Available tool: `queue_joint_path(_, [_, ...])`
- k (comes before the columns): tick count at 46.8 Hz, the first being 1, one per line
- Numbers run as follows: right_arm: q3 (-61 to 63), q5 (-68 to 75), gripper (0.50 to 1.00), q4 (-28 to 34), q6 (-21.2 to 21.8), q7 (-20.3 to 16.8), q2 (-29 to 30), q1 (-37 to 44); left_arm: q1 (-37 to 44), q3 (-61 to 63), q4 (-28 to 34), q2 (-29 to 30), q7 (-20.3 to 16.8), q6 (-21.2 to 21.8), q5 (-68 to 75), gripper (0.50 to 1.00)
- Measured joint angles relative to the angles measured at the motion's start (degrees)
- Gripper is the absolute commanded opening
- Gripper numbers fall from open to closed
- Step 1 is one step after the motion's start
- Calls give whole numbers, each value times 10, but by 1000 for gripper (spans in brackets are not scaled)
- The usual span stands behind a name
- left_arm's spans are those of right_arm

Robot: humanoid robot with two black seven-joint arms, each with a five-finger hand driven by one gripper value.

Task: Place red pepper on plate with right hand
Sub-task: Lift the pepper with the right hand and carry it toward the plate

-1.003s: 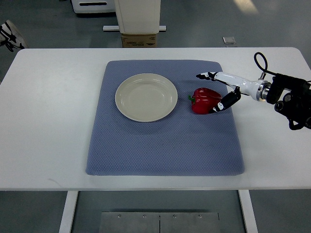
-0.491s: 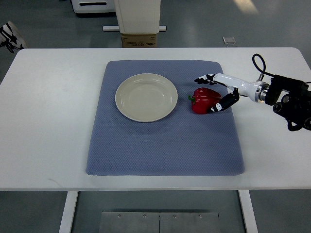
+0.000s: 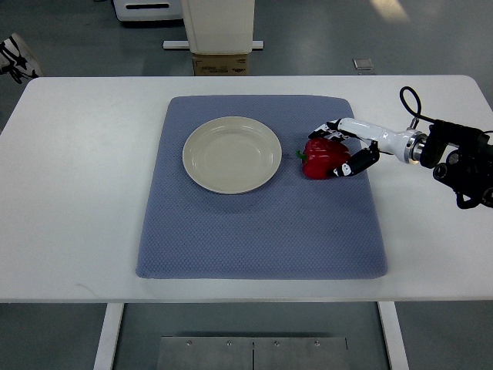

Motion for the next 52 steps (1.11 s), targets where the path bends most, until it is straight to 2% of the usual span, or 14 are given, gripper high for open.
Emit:
queue_joint_path(2, [0, 0, 600, 0, 0, 0, 0, 0, 0, 0, 0, 0, 0, 0, 0, 1000])
queue_joint_path(5, [-3, 0, 500, 0, 0, 0, 0, 0, 0, 0, 0, 0, 0, 0, 0, 1000])
queue_joint_path(34, [6, 17, 500, 0, 3, -7, -7, 59, 0, 0, 0, 0, 0, 0, 0, 1000])
queue_joint_path(43, [8, 27, 500, 0, 4, -23, 3, 79, 0, 0, 0, 0, 0, 0, 0, 1000])
queue_joint_path(52, [8, 28, 500, 0, 5, -37, 40, 96, 0, 0, 0, 0, 0, 0, 0, 1000])
